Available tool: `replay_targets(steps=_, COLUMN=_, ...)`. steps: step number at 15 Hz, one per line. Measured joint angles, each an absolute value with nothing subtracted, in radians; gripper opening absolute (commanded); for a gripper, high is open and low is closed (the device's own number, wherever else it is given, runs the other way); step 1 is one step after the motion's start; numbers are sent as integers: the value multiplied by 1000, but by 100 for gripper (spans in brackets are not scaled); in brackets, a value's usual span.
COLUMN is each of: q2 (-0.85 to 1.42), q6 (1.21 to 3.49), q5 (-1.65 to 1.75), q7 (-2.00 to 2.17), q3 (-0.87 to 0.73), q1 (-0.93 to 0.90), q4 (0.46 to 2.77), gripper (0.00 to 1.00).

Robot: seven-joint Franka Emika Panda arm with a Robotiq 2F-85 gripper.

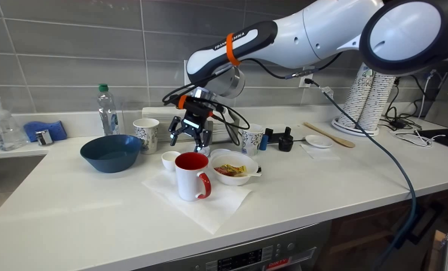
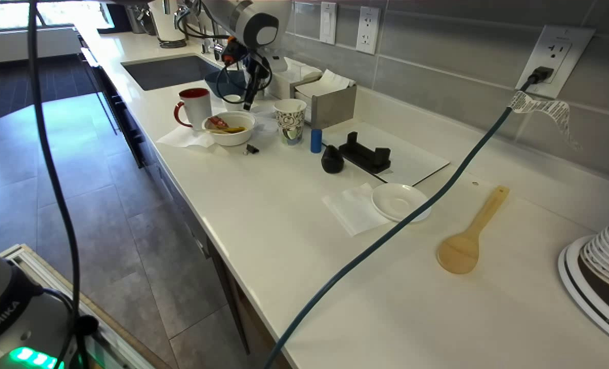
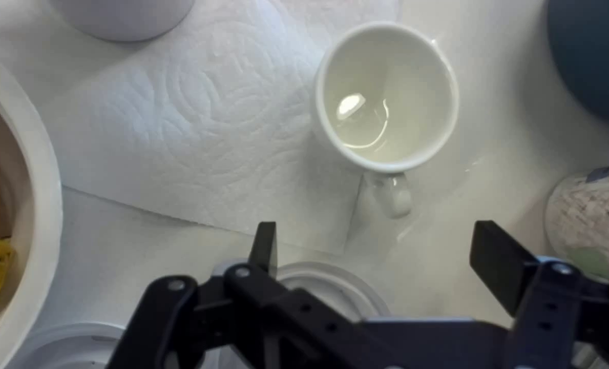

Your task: Move the small mug and put it on the white plate on the right

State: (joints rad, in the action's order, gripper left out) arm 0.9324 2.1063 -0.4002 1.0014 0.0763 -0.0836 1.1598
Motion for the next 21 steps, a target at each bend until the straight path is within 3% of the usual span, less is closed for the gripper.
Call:
replay_targets(steps=2, q2=960, q6=2095, q5=-400, q7=1021, q3=80, q1=-84, q4=1133, gripper=63)
replay_targets(steps=4, q2=986, q6=2079, q5=-400, q7=1035, q3=86, q1=-84, q4=1105, gripper=47)
replay_targets(steps=6, q2=1005, q6=2063, q5=-400, q7=1045, q3=92, q1=-84, q4=1079, gripper=45)
replay_targets(steps=8, q2=1017, q6=2044, q5=-400, q7=1056, q3=97, q1=-84, q4=1054, gripper=53)
replay_targets(steps=11, q2=1022, q6=2010, q5=-400, q7=1067, q3=101, q1=-84, q4=1022, gripper=51)
replay_targets(steps=12, q2=1022, q6=1998, q5=-400, q7=1068, q3=102, q1=-84, q4=1012, gripper=45)
replay_targets(steps=13, q2=1022, q6=1988, q5=-400, q7=1070, q3=102, q1=-84, q4=1004, gripper=29)
replay_targets(steps=14, q2=1023, q6=1979, q5=-400, q7=1071, q3=102, q1=-84, q4=996, gripper=23)
replay_targets(steps=15, q2=1025, q6=1969, q5=-400, q7=1072, q3=102, q1=-83, q4=988, gripper=32)
replay_targets(steps=19, q2=1044, q6=1944, q5=-400, q7=1073, q3=100, q1=-82, q4=962, gripper=35)
replay_targets(steps=20, q2=1049, q6=1942, q5=-400, q7=1073, q3=100, q1=-82, q4=958, gripper=27)
replay_targets(steps=21, q2=1054, q6=1941, q5=-400, q7=1073, q3=100, q1=-82, q4=954, gripper=10)
